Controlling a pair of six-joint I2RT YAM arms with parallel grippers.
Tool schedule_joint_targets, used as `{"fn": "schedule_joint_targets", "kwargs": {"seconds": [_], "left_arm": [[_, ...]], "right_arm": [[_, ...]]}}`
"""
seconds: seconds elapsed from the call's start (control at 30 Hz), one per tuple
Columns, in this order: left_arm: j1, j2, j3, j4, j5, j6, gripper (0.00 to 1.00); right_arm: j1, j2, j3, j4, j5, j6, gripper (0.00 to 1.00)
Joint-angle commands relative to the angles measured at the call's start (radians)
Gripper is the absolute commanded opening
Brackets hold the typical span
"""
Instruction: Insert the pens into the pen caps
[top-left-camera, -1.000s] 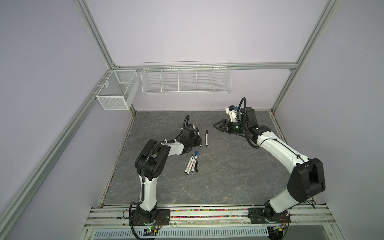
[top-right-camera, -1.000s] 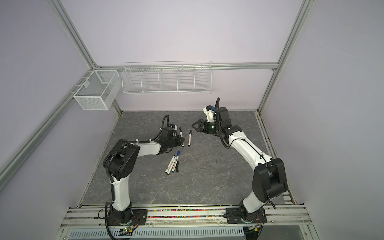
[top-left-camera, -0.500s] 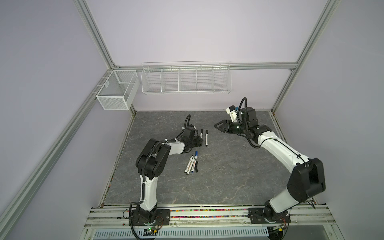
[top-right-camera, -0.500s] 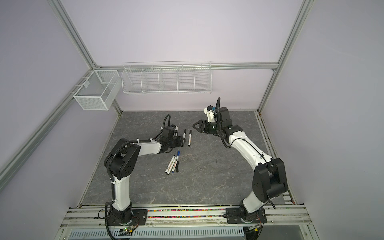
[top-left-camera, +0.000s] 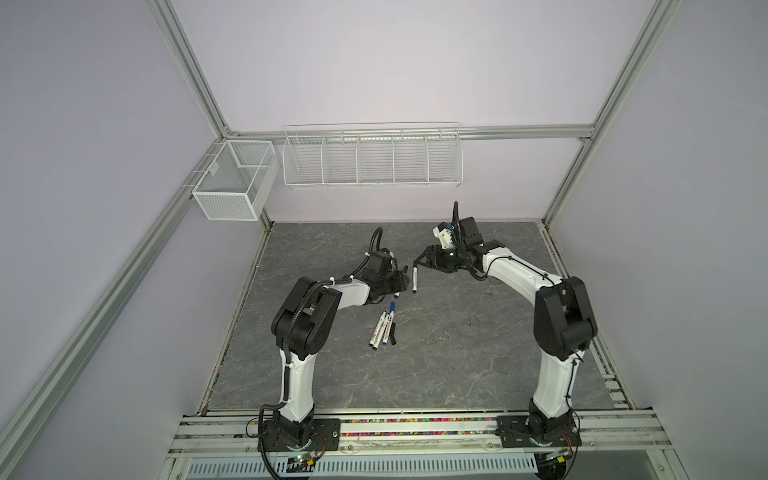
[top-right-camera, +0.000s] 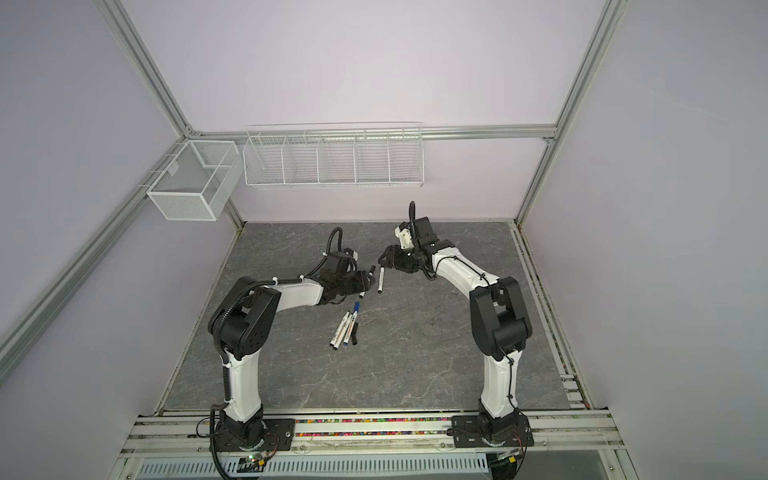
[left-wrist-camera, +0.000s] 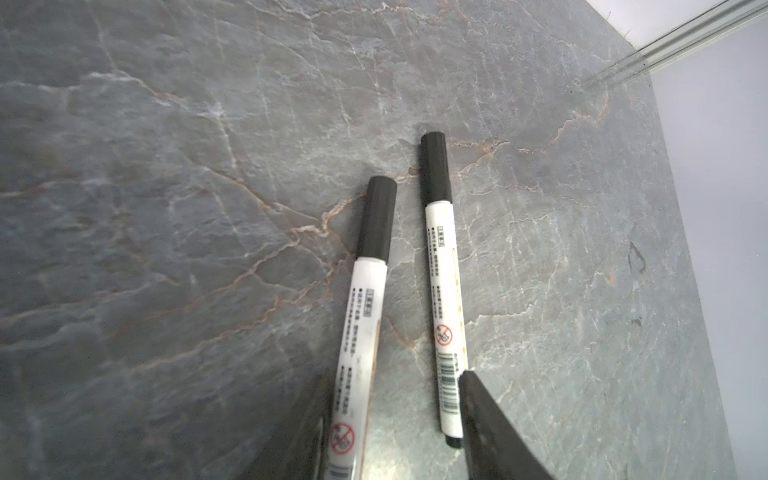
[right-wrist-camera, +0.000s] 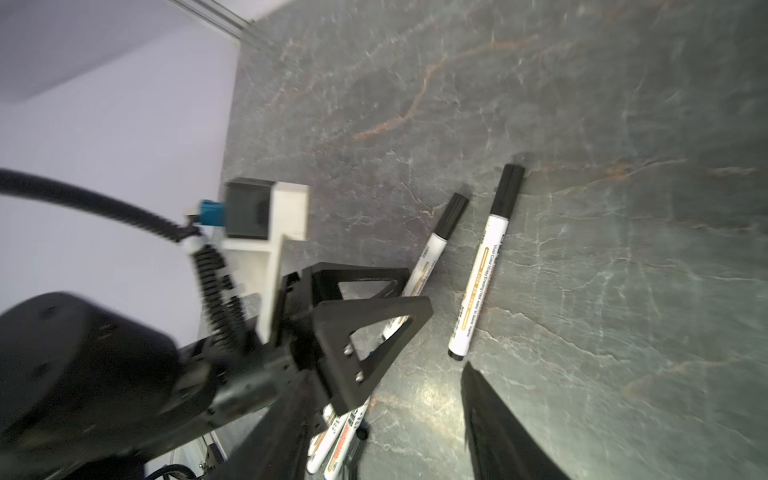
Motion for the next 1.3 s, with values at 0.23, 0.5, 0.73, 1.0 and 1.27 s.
{"fn": "schedule_joint_targets", "kwargs": {"seconds": [0.23,0.5,0.73,1.0,1.27], "left_arm": [[-0.004,-0.01,0.023,-0.047,-0.001,0.024,0.5],[-0.004,-0.117,-0.034,-0.005,-0.029,0.082,0.51],[-0.005,-0.344,-0.134,-0.004,-0.163,0.175,0.52],[-0.036,-0.641,-0.382,-0.172,-0.291,0.215,0.52],[-0.07,-0.852,-0.593,-0.196,-0.339,0.156,0.52]], "right_arm": [[0.025,0.101,0.046,0.011,0.007,0.028,0.59],[0.021,0.077,0.005,0.048,0.017,0.029,0.59],[0.021,-0.021,-0.04,0.054,0.056,-0.009,0.59],[0.035,-0.135,-0.102,-0.009,0.084,-0.099,0.59],[0.075,-0.169,-0.142,-0.013,0.099,-0.116,0.59]]}}
